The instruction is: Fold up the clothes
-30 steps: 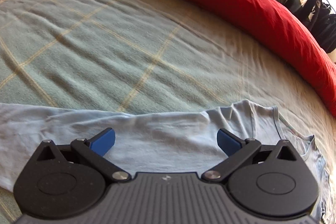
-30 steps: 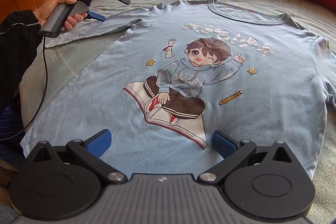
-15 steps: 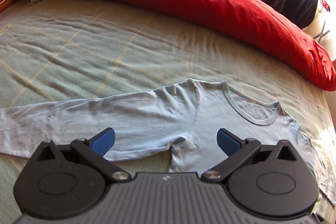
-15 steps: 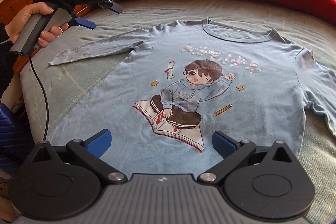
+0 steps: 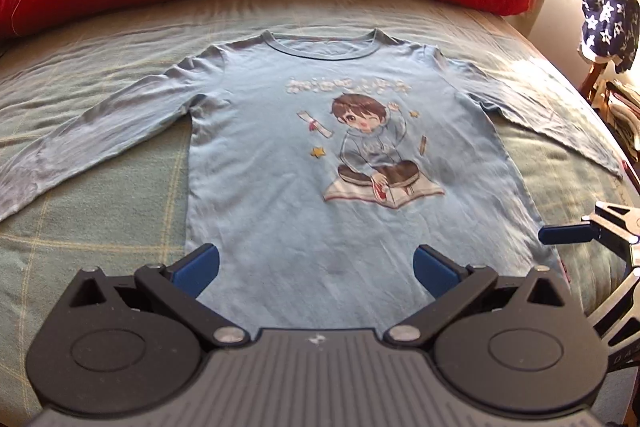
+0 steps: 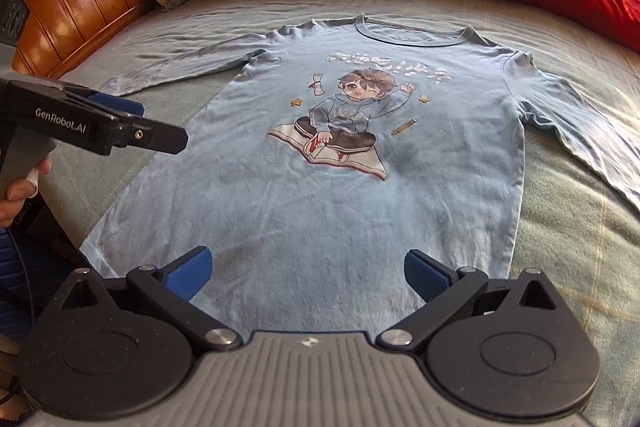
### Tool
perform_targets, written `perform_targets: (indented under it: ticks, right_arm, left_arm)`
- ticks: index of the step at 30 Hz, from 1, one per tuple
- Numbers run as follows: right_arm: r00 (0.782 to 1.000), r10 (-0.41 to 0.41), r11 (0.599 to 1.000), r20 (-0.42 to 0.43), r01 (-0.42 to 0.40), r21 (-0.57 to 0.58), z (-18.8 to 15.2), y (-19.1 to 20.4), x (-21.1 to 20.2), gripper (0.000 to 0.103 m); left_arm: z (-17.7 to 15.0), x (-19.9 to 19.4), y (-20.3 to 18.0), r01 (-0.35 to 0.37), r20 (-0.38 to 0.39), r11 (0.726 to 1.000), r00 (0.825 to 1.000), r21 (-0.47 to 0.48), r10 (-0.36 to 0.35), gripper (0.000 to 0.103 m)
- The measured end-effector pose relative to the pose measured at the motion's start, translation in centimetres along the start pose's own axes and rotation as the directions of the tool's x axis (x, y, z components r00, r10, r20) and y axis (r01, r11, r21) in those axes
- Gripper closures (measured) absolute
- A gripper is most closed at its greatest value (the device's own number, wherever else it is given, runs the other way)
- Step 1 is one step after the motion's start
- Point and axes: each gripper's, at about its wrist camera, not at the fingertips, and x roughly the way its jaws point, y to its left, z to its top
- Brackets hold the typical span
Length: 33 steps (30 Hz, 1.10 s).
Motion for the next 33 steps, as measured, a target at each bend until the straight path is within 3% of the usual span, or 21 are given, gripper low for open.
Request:
perform_targets:
  ticks: [8,11,14,25,29,33]
  right_arm:
    - [0.993,-0.105,0.994,-0.047,0.105,-0.003,-3.9,1.0,3.5,0.000]
    - [0.987,-0.161,0.984,-0.030,0.158,-0.076,-4.8,2.0,3.8,0.000]
    - [0.984,-0.176,0.981,-0.010,0.174,-0.085,-5.6,2.1,3.9,0.000]
    - [0.974,-0.203,0.972,0.099,0.212,-0.099,-8.1,2.5,2.9,0.000]
    - [0.974,-0.199,0.972,0.110,0.211,-0.101,-8.7,2.5,1.6,0.000]
    - [0.973,-0.191,0.978,0.129,0.199,-0.057,-9.2,1.9,-0.2,0.000]
  left_arm:
    - [-6.8,1.4,-2.4,-0.025,0.044,0.994,0.999,0.107,0.020,0.001]
    - [-8.8,2.0,-2.5,-0.044,0.037,0.992,0.998,0.120,0.040,0.001]
    - [-10.7,1.5,-2.7,-0.059,0.087,0.987,0.995,0.148,0.047,0.001]
    - [-15.1,-1.0,-3.7,-0.127,0.128,0.988,0.985,0.089,0.115,0.001]
    - [-15.0,-2.4,-5.1,-0.118,0.177,0.980,0.980,0.163,0.088,0.001]
    - [-14.0,-2.4,-6.1,-0.050,0.202,0.978,0.979,0.201,0.009,0.001]
